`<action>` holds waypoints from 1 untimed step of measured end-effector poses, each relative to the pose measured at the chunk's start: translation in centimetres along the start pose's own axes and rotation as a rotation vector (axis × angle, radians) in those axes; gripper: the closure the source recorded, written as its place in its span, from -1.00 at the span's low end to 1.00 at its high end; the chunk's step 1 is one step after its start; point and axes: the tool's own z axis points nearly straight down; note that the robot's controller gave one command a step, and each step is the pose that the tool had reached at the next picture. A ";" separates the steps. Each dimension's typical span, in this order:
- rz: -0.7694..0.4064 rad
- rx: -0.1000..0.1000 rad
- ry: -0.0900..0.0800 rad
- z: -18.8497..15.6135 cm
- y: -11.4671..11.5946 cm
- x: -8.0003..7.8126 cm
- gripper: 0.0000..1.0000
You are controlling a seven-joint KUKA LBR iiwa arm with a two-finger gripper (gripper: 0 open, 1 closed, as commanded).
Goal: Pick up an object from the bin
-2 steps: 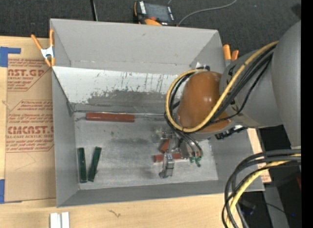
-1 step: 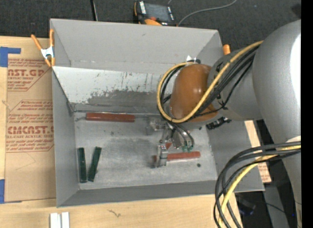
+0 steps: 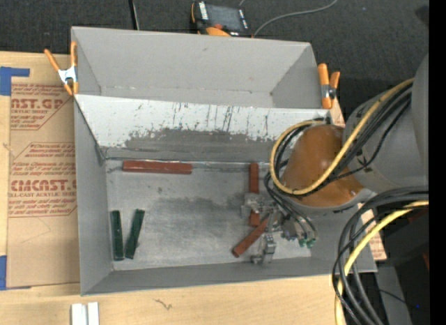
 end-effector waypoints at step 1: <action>-0.008 -0.001 0.004 0.0 0.4 -0.1 1.00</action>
Offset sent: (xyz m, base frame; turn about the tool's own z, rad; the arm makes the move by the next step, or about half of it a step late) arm 0.0000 0.0000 0.0000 0.0000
